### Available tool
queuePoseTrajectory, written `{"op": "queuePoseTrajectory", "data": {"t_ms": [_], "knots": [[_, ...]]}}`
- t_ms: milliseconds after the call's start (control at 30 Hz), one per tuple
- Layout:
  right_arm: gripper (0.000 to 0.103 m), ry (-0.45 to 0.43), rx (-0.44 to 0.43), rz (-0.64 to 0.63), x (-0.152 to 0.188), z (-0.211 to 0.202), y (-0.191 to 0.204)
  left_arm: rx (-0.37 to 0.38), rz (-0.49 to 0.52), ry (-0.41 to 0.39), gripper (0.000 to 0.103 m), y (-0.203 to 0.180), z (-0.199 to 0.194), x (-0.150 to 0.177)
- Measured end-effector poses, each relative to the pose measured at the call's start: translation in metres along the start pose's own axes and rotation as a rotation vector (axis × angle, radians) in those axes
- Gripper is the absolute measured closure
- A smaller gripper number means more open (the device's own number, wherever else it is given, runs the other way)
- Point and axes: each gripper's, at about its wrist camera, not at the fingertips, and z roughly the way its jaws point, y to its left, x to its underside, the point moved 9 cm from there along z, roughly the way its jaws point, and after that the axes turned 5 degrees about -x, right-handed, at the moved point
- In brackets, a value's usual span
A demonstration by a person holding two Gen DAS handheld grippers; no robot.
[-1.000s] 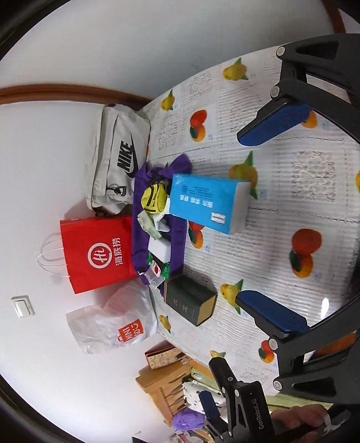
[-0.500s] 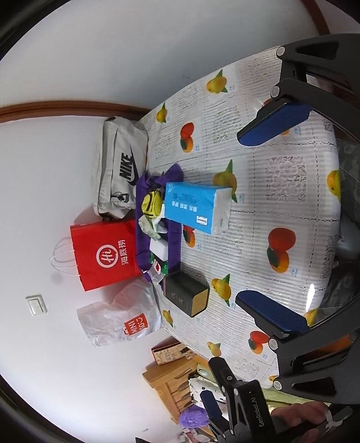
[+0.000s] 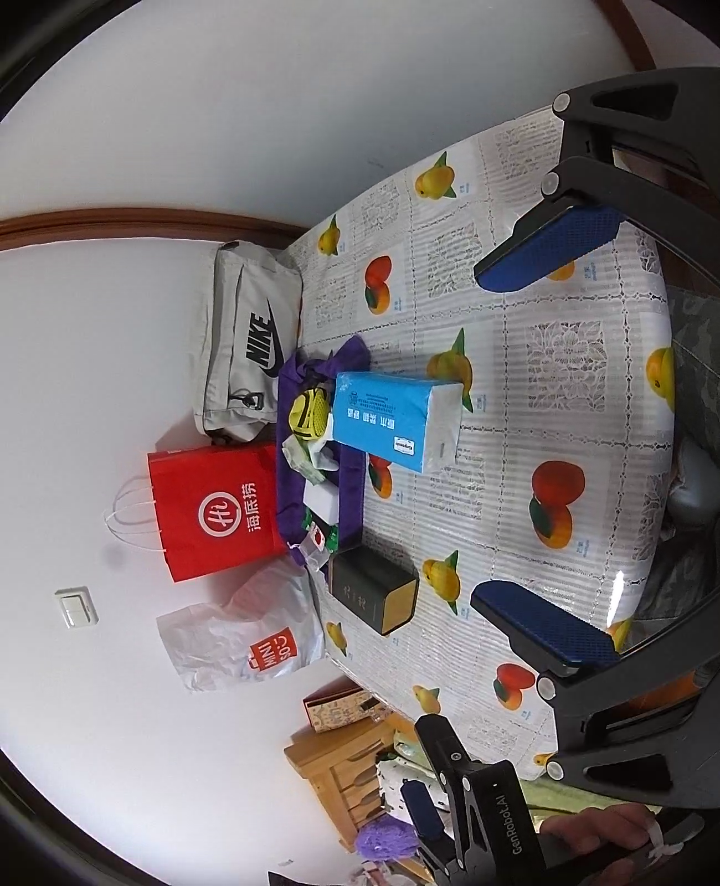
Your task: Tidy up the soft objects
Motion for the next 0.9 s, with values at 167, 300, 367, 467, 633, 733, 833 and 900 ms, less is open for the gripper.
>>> {"op": "queuePoseTrajectory", "data": {"t_ms": [167, 300, 367, 467, 633, 733, 833, 900], "knots": [[0.000, 0.007, -0.003, 0.002, 0.003, -0.001, 0.002, 0.001, 0.011, -0.002, 0.004, -0.004, -0.002, 0.003], [0.000, 0.013, -0.010, 0.012, 0.006, -0.003, 0.002, -0.003, 0.016, 0.004, 0.004, -0.004, -0.001, 0.005], [0.000, 0.015, -0.010, 0.015, 0.007, -0.003, 0.001, 0.000, 0.013, 0.004, 0.004, -0.004, -0.002, 0.005], [0.000, 0.016, -0.005, 0.010, 0.009, -0.002, 0.002, -0.002, 0.016, 0.004, 0.004, -0.003, -0.002, 0.005], [0.000, 0.019, -0.007, 0.009, 0.011, -0.002, 0.002, -0.002, 0.015, 0.007, 0.004, -0.004, -0.002, 0.006], [0.000, 0.021, -0.007, 0.010, 0.012, -0.002, 0.002, -0.006, 0.012, 0.007, 0.004, -0.004, -0.002, 0.007], [0.000, 0.022, -0.009, 0.010, 0.012, -0.001, 0.002, -0.005, 0.015, 0.008, 0.004, -0.003, -0.002, 0.007], [0.000, 0.022, -0.009, 0.011, 0.012, -0.001, 0.002, -0.004, 0.016, 0.007, 0.004, -0.003, -0.002, 0.007]]}}
